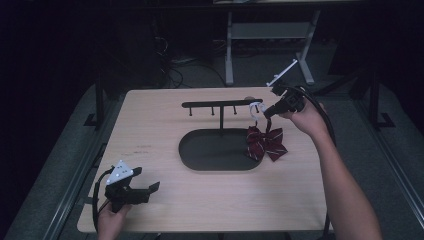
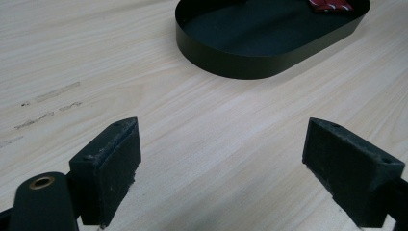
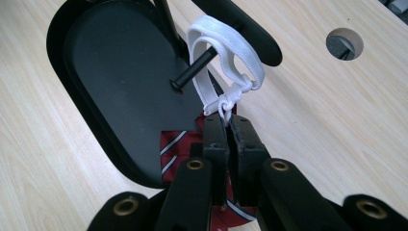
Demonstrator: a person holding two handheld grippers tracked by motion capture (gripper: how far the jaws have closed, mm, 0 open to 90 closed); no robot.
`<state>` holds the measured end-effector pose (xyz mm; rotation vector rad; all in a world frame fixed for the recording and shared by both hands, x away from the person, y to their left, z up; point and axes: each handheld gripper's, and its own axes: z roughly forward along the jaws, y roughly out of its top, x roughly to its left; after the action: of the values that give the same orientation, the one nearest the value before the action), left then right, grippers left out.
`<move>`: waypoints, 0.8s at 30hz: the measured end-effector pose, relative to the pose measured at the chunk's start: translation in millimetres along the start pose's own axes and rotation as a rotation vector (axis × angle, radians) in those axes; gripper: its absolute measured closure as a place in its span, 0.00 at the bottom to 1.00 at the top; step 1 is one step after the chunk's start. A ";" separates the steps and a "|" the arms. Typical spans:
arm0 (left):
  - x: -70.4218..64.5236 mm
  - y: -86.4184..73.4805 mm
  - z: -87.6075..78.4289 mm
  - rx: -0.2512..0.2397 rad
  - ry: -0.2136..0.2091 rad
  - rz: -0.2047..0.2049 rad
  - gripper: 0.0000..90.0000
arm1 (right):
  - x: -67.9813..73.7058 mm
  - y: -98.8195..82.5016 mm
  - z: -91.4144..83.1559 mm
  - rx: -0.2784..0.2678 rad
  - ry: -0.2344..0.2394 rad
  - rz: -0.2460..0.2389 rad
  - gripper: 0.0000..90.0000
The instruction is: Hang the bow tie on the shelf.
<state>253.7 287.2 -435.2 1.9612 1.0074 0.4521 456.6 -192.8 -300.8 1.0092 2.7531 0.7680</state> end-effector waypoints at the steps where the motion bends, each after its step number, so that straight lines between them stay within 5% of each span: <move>1: -0.1 0.0 0.1 -0.001 0.000 0.000 0.15 | -0.6 -0.6 0.8 -0.004 0.003 0.005 0.96; 24: 0.0 0.4 0.3 -0.001 0.002 -0.003 0.15 | -5.4 -7.1 10.7 -0.018 0.025 0.029 0.91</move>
<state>254.0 286.9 -435.1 1.9583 1.0106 0.4532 459.5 -196.4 -313.9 1.0460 2.7531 0.8138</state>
